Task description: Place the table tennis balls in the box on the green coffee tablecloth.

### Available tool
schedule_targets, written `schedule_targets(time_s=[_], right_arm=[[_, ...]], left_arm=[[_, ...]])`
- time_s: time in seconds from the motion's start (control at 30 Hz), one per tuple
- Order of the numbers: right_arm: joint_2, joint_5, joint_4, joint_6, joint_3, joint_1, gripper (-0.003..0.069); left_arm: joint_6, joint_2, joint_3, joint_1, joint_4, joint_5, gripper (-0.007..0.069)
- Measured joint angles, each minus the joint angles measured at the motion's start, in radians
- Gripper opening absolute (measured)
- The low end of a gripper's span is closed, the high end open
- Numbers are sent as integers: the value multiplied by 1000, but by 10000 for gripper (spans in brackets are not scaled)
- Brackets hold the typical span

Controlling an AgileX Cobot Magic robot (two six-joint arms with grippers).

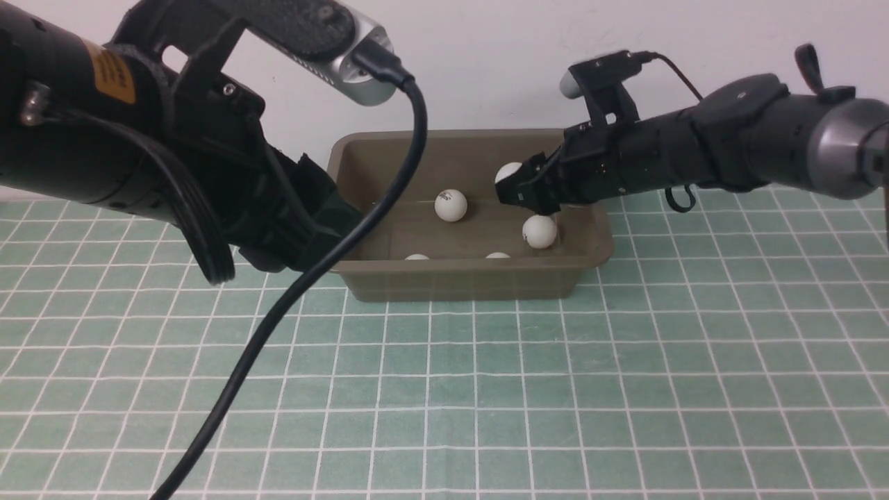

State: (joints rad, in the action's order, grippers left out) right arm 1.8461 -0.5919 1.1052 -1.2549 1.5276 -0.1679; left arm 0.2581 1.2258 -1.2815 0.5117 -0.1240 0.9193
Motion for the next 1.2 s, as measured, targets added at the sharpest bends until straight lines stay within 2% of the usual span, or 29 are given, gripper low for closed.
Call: schedule_targets(time_s=[0.1,0.17,0.33,0.53,0.6,0.73,0.87,0.97,1.1,1.2], right_arm=[[-69,0,-54,24,0,47,464],[-160,-7,-154,86,0,120,449],[-261,-22,-281,195,0,197,442],[-407,-75,-510,377,0,307,442],[-475,-125,-612,475,0,341,442],[-586,-179,-726,571,-21,357,442],[-748,-210,-745,607,-119,357,442],[-886,-212,-736,590,-241,357,441],[-1106,-185,-727,479,-545,357,441],[-1246,-110,-694,456,-752,357,441]], left_arm=[[0,0,0,0,0,0,426],[0,0,0,0,0,0,426],[0,0,0,0,0,0,426],[0,0,0,0,0,0,426],[0,0,0,0,0,-1,426],[0,0,0,0,0,-4,426],[0,0,0,0,-1,-9,426],[0,0,0,0,-1,-11,426],[0,0,0,0,-1,-11,426],[0,0,0,0,-1,-11,426]])
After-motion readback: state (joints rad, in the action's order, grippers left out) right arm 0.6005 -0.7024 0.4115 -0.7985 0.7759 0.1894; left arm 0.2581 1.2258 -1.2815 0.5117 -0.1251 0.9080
